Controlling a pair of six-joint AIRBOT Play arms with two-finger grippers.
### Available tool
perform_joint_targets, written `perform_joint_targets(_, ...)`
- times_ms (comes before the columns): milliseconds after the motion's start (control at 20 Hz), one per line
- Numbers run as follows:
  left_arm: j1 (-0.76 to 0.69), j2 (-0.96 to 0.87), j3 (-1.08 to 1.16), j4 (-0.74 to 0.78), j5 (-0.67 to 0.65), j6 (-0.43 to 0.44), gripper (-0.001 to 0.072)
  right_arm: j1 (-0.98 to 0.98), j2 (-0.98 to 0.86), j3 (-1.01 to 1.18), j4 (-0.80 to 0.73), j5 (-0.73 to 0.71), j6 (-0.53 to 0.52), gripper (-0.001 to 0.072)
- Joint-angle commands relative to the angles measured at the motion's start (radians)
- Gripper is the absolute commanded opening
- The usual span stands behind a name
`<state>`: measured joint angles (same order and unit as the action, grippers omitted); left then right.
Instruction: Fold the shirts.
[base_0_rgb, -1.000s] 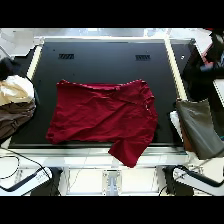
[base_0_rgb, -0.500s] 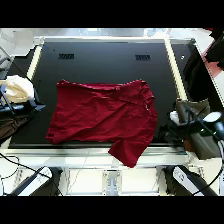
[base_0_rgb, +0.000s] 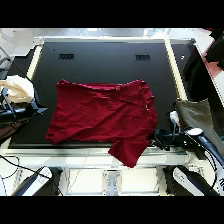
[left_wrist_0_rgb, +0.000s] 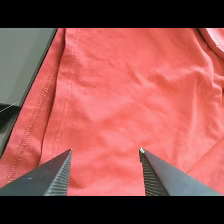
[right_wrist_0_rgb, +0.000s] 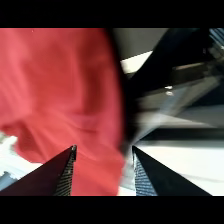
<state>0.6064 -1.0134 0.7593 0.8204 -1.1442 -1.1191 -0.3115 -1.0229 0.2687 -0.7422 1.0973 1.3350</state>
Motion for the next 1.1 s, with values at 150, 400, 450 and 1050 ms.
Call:
perform_joint_targets(150, 0.001, 0.011, -0.002, 0.020, -0.022, -0.056, 0.0466, 0.120, -0.034, 0.016, 0.146, -0.110, -0.029, 0.0023)
perform_joint_targets(400, 0.001, 0.010, -0.056, 0.193, -0.146, -0.056, 0.0466, 0.120, 0.058, 0.071, 0.142, -0.010, -0.035, 0.0023)
perform_joint_targets(450, 0.001, 0.010, -0.074, 0.214, -0.154, -0.060, 0.0466, 0.120, 0.076, 0.076, 0.143, -0.010, -0.034, 0.0022)
perform_joint_targets(1050, -0.002, 0.005, -0.170, 0.335, -0.134, -0.146, 0.0466, 0.120, 0.099, 0.082, 0.142, -0.021, -0.035, 0.0023)
